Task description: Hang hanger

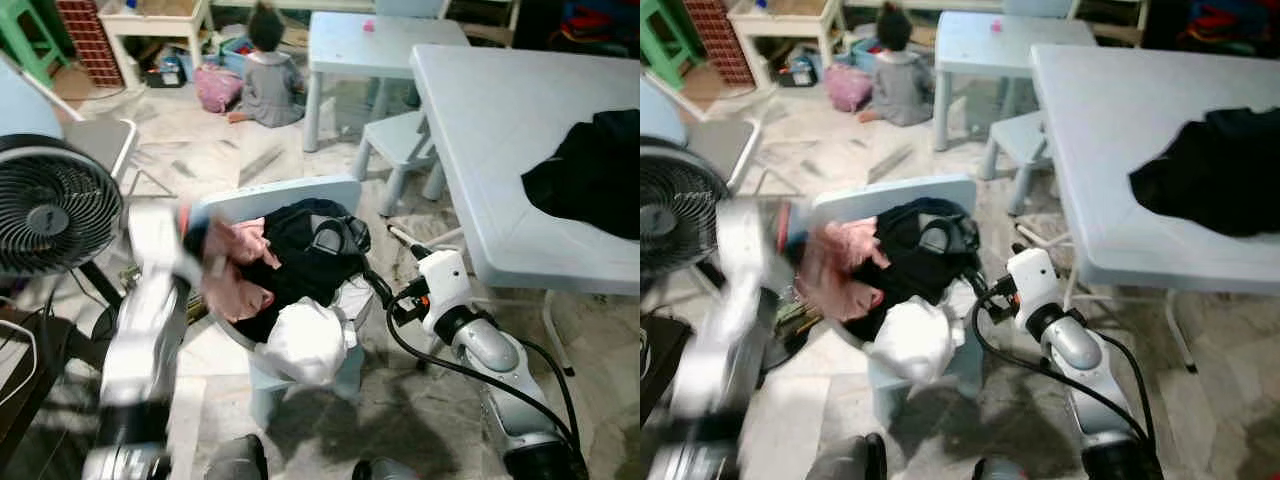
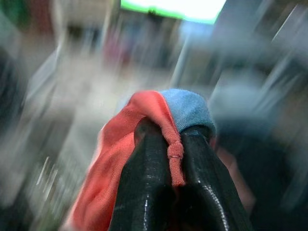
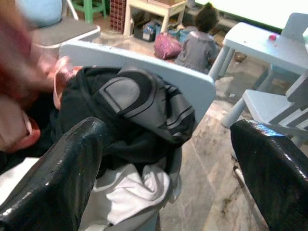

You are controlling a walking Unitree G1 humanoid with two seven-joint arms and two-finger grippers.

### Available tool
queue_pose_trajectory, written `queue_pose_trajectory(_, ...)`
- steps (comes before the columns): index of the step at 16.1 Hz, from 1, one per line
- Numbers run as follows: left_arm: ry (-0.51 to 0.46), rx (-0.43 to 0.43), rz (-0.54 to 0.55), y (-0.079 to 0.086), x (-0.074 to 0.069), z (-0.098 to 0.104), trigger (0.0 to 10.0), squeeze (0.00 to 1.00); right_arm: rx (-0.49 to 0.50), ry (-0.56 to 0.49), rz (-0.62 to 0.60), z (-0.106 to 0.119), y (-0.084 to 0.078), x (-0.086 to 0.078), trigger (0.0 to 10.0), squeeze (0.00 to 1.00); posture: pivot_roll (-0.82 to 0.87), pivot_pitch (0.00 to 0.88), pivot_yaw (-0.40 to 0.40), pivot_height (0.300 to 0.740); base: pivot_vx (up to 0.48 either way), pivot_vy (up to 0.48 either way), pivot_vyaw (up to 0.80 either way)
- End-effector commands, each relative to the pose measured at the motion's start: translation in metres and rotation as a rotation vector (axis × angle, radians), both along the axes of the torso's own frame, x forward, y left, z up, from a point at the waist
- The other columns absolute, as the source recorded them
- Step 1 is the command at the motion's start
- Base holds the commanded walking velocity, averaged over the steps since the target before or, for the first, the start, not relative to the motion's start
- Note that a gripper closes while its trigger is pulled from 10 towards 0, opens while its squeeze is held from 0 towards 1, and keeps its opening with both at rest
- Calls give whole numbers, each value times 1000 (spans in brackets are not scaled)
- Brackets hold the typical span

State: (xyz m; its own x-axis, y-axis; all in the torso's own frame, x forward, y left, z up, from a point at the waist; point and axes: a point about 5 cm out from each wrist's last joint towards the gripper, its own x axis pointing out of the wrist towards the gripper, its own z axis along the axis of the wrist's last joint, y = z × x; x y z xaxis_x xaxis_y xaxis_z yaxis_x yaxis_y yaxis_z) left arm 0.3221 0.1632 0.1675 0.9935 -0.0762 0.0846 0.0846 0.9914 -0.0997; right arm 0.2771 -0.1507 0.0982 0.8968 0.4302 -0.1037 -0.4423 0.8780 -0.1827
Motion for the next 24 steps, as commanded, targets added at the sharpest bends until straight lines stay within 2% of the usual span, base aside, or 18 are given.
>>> queue_pose_trajectory(1,-181,-10,-103,-23,0,39,0,0,-11,-32,-20,5,-3,4,10000,0,-8,47,-13,740,0,0,0)
queue_pose_trajectory(4,-314,-62,-225,-58,5,80,0,0,-8,-36,-71,4,-7,8,10000,0,1,47,-12,740,0,0,0)
queue_pose_trajectory(5,-302,-31,-245,-65,12,79,0,0,-6,-37,-66,4,-4,9,10000,0,2,45,-9,740,0,0,0)
queue_pose_trajectory(6,-269,9,-249,-69,17,73,0,0,-5,-39,-62,3,-2,9,10000,0,-1,46,-7,740,0,0,0)
queue_pose_trajectory(7,-190,59,-276,-72,21,58,0,0,-8,-44,-60,4,0,8,10000,0,-5,47,-4,740,0,0,0)
queue_pose_trajectory(9,-57,176,-309,-74,20,32,0,0,-11,-45,-76,3,-4,7,10000,0,-5,52,-1,740,0,0,0)
queue_pose_trajectory(10,-19,204,-306,-73,20,23,0,0,-14,-43,-83,2,-5,7,10000,0,-6,54,0,740,0,0,0)
queue_pose_trajectory(12,-26,218,-248,-65,21,22,0,0,-15,-44,-88,1,-6,6,10000,0,-4,57,-1,740,0,0,0)
queue_pose_trajectory(13,-79,245,-171,-54,25,38,0,0,-16,-45,-88,2,-6,6,10000,0,-1,59,-3,740,0,0,0)
queue_pose_trajectory(14,-122,267,-143,-50,27,51,0,0,-17,-45,-87,2,-5,7,10000,0,1,58,-4,740,0,0,0)
queue_pose_trajectory(16,-244,360,-22,-36,30,83,0,0,-15,-46,-84,1,-3,9,10000,0,1,58,-4,740,0,0,0)
queue_pose_trajectory(17,-278,393,10,-34,30,89,0,0,-14,-46,-84,1,-2,9,10000,0,9,55,-2,740,0,0,0)
queue_pose_trajectory(18,-302,455,-4,-37,29,90,0,0,-13,-47,-85,1,-2,9,10000,0,8,55,-1,740,0,0,0)
queue_pose_trajectory(20,-237,520,-132,-55,28,72,0,0,-13,-45,-88,1,-2,8,10000,0,2,56,2,740,0,0,0)
queue_pose_trajectory(21,-183,528,-193,-64,27,59,2118,0,-14,-45,-90,1,-2,7,10000,0,2,56,2,740,0,0,0)
queue_pose_trajectory(22,-79,581,-329,-79,22,31,2627,0,-17,-44,-94,0,-4,7,10000,0,-4,57,3,740,0,0,0)
queue_pose_trajectory(23,-43,615,-393,-86,18,19,2275,0,-17,-45,-96,0,-4,7,10000,0,-4,57,3,740,0,0,0)
queue_pose_trajectory(24,49,666,-517,-95,10,-9,157,0,-21,-44,-100,0,-6,7,10000,0,-4,57,3,740,0,0,0)
